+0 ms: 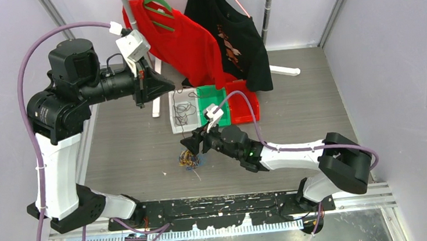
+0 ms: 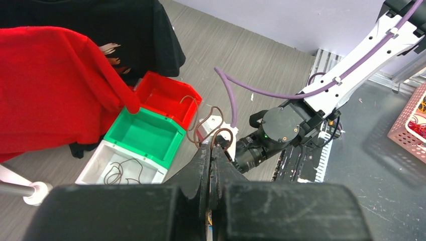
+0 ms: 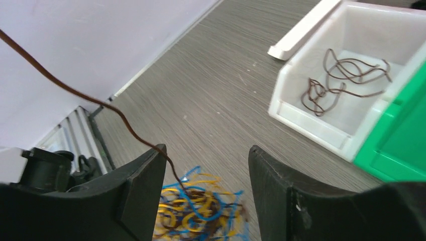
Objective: Untangle the cables
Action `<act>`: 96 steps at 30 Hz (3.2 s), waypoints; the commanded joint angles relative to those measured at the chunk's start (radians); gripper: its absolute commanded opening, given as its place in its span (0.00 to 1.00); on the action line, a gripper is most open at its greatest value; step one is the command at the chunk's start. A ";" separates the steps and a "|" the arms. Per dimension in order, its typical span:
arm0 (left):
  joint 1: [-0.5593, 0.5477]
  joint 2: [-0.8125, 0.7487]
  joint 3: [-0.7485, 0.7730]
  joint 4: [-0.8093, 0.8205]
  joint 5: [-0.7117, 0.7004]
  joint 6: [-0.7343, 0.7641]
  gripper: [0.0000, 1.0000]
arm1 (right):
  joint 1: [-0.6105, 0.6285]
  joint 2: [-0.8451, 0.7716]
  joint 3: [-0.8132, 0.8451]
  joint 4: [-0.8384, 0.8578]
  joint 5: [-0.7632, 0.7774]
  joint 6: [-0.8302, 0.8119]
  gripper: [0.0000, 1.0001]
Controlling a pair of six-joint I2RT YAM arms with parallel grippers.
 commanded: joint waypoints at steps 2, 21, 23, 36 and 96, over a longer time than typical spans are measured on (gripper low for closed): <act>-0.005 -0.022 0.020 0.013 0.023 0.004 0.00 | 0.006 0.050 0.100 0.096 -0.058 0.045 0.64; -0.006 -0.002 0.113 0.057 0.011 -0.035 0.00 | -0.020 0.282 0.235 0.180 -0.076 0.067 0.38; -0.006 0.001 0.136 0.092 -0.027 -0.024 0.00 | -0.019 0.289 0.194 0.198 -0.074 0.085 0.38; -0.006 -0.063 0.145 0.619 -0.554 0.140 0.00 | -0.018 0.274 0.001 0.242 -0.039 0.205 0.49; -0.007 -0.175 -0.308 0.886 -0.459 0.486 0.00 | -0.286 0.002 0.236 -0.421 0.047 0.139 0.85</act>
